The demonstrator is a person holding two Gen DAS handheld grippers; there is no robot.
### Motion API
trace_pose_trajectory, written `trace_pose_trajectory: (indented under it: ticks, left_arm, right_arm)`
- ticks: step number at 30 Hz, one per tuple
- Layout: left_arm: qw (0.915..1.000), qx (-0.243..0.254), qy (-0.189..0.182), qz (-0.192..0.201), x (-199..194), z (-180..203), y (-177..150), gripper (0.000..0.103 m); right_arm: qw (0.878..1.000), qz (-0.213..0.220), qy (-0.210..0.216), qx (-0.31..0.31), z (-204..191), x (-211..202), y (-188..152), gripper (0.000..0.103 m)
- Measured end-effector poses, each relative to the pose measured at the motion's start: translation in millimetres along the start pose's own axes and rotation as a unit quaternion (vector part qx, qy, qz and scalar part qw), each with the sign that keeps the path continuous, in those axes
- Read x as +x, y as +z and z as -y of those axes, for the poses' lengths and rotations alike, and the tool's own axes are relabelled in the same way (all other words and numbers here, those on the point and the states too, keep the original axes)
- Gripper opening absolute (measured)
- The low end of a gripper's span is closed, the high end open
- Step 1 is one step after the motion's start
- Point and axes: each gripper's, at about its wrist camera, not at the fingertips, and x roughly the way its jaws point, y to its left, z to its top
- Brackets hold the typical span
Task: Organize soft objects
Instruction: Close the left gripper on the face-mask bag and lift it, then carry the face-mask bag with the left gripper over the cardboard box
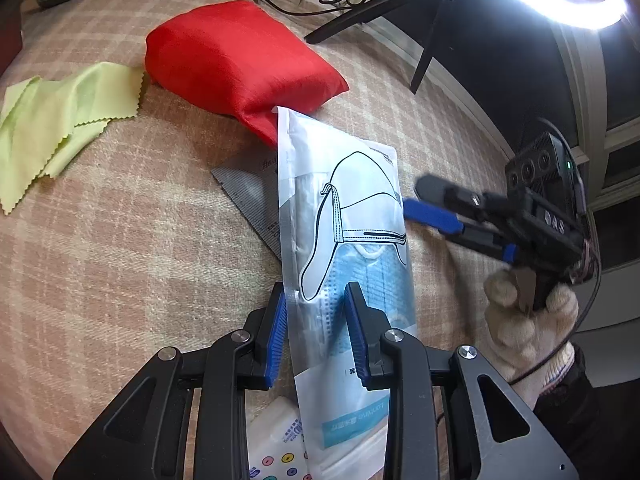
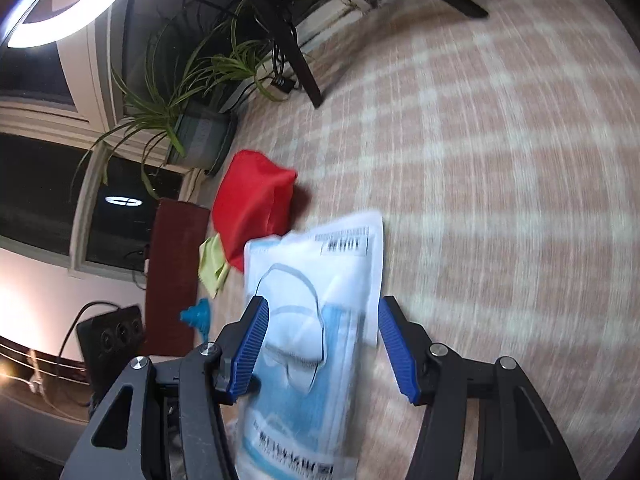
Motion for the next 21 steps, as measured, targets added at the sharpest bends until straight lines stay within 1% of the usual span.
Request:
trace_pose_trajectory:
  ticks: [3, 10, 15, 17, 20, 21]
  left_arm:
    - [1.0000, -0.001, 0.001, 0.000, 1.2, 1.2, 1.6, 0.029]
    - [1.0000, -0.001, 0.003, -0.001, 5.4, 5.8, 2.8, 0.029]
    - [0.9999, -0.002, -0.006, -0.011, 10.8, 12.1, 2.9, 0.029]
    - [0.9999, 0.004, -0.001, -0.012, 12.1, 17.7, 2.0, 0.029]
    - [0.9999, 0.001, -0.004, -0.011, 10.9, 19.4, 3.9, 0.029]
    - [0.9999, 0.001, -0.005, -0.011, 10.2, 19.5, 4.5, 0.029]
  right_arm:
    - [1.000, -0.008, 0.016, 0.015, 5.7, -4.3, -15.2, 0.054]
    - [0.999, -0.024, 0.032, 0.029, 8.8, -14.0, -52.4, 0.054]
    - [0.998, -0.020, 0.041, 0.048, 10.5, -16.3, -68.1, 0.054]
    - [0.997, -0.024, 0.048, 0.057, 11.3, -13.7, -71.9, 0.054]
    - [0.998, -0.021, 0.033, 0.050, 6.0, -13.8, -72.8, 0.054]
    - [0.998, -0.021, 0.027, 0.048, 4.0, -13.5, -73.1, 0.052]
